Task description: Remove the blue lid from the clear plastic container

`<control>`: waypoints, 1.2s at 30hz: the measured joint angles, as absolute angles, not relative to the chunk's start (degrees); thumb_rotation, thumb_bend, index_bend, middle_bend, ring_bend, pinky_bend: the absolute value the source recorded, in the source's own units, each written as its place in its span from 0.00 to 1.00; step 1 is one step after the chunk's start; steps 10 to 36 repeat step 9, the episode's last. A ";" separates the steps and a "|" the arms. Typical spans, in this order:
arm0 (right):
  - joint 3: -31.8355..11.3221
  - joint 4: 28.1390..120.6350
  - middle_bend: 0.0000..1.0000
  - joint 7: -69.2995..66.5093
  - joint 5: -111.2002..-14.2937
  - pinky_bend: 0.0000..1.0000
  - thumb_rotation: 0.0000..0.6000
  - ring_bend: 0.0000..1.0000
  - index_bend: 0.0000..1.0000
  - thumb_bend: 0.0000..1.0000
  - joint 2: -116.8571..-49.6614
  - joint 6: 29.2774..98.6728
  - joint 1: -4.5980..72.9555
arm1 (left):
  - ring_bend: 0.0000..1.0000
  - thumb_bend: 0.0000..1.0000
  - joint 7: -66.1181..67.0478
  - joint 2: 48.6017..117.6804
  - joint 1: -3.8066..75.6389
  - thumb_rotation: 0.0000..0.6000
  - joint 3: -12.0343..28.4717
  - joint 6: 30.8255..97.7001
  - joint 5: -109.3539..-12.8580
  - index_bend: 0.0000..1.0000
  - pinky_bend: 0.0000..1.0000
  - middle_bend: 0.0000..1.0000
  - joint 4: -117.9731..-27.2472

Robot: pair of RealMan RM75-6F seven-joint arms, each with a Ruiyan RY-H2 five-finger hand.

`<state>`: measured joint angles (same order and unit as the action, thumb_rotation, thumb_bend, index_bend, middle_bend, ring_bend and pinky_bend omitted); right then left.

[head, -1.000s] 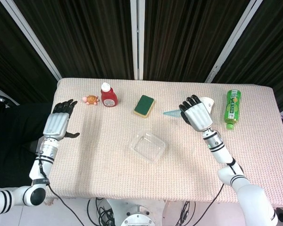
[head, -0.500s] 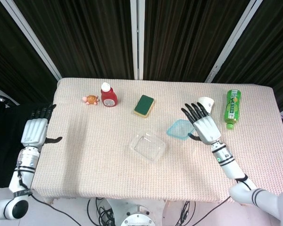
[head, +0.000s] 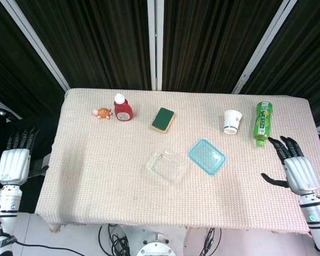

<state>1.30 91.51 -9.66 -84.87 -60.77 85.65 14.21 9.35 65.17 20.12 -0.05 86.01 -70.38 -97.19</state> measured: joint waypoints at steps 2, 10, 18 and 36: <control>1.39 91.59 0.14 -9.92 -84.85 0.00 1.00 0.00 0.00 0.11 -60.70 87.86 11.97 | 0.00 0.00 9.08 64.86 18.64 1.00 -0.46 87.27 -71.40 0.05 0.00 0.04 -97.11; 2.48 92.54 0.14 -9.34 -85.87 0.00 1.00 0.00 0.00 0.12 -60.22 91.60 6.68 | 0.00 0.00 7.89 64.77 13.15 1.00 -2.06 91.41 -75.27 0.05 0.00 0.04 -97.52; 2.48 92.54 0.14 -9.34 -85.87 0.00 1.00 0.00 0.00 0.12 -60.22 91.60 6.68 | 0.00 0.00 7.89 64.77 13.15 1.00 -2.06 91.41 -75.27 0.05 0.00 0.04 -97.52; 2.48 92.54 0.14 -9.34 -85.87 0.00 1.00 0.00 0.00 0.12 -60.22 91.60 6.68 | 0.00 0.00 7.89 64.77 13.15 1.00 -2.06 91.41 -75.27 0.05 0.00 0.04 -97.52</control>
